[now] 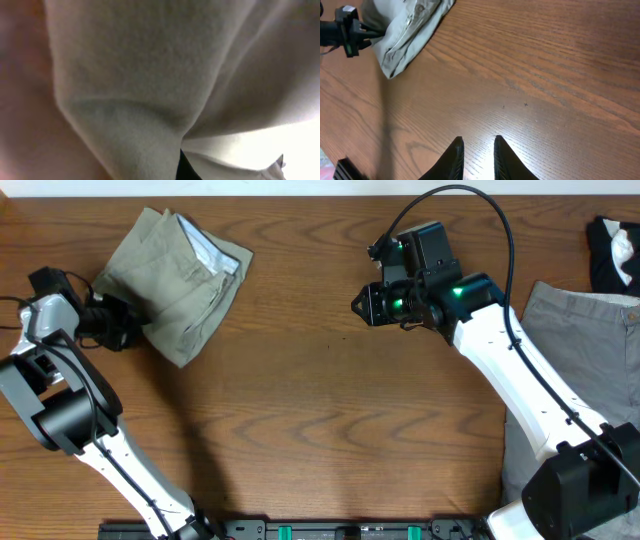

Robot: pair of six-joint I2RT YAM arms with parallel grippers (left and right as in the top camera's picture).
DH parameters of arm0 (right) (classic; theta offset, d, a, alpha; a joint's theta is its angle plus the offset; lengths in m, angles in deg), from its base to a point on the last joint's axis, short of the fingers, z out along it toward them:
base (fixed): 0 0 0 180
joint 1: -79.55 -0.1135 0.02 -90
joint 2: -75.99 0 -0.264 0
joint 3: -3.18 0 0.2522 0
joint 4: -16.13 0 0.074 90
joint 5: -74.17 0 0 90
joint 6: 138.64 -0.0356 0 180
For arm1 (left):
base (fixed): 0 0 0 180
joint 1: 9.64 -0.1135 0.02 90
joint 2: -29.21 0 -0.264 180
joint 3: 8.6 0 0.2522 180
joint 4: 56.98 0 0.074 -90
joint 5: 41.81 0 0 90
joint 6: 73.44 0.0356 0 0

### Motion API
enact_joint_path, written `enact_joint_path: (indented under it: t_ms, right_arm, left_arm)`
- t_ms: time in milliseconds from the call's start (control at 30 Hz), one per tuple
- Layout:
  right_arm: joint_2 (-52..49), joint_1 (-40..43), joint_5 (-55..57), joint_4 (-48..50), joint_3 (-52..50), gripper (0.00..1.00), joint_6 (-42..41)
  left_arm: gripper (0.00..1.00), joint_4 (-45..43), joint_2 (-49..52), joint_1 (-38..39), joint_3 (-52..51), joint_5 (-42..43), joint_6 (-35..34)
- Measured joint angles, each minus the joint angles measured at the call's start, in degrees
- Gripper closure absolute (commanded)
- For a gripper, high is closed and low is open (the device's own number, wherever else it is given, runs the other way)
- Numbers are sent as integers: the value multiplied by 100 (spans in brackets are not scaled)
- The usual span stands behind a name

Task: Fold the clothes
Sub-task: 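Lift the folded shorts with the left gripper and carry them to the upper left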

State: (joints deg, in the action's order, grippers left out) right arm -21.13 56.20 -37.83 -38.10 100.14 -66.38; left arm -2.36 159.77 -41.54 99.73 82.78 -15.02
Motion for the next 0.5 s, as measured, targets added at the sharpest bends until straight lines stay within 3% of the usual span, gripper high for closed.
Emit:
enact_joint_path:
  t_ms: [300, 367, 400, 433, 500]
  right_arm:
    - [0, 2, 20, -17, 0, 79, 0]
    - [0, 0, 24, -24, 0, 78, 7]
    - [0, 2, 26, -24, 0, 78, 20]
    - [0, 0, 33, -24, 0, 77, 31]
    - [0, 2, 44, -22, 0, 76, 59]
  left_arm:
    - [93, 229, -114, 20, 7, -378, -284]
    - [73, 258, -186, 17, -24, -538, -168]
    - [57, 280, -238, 17, -48, -636, -92]
    - [48, 313, -313, 11, -76, -723, -55]
    - [45, 446, -544, 2, -136, -870, 94]
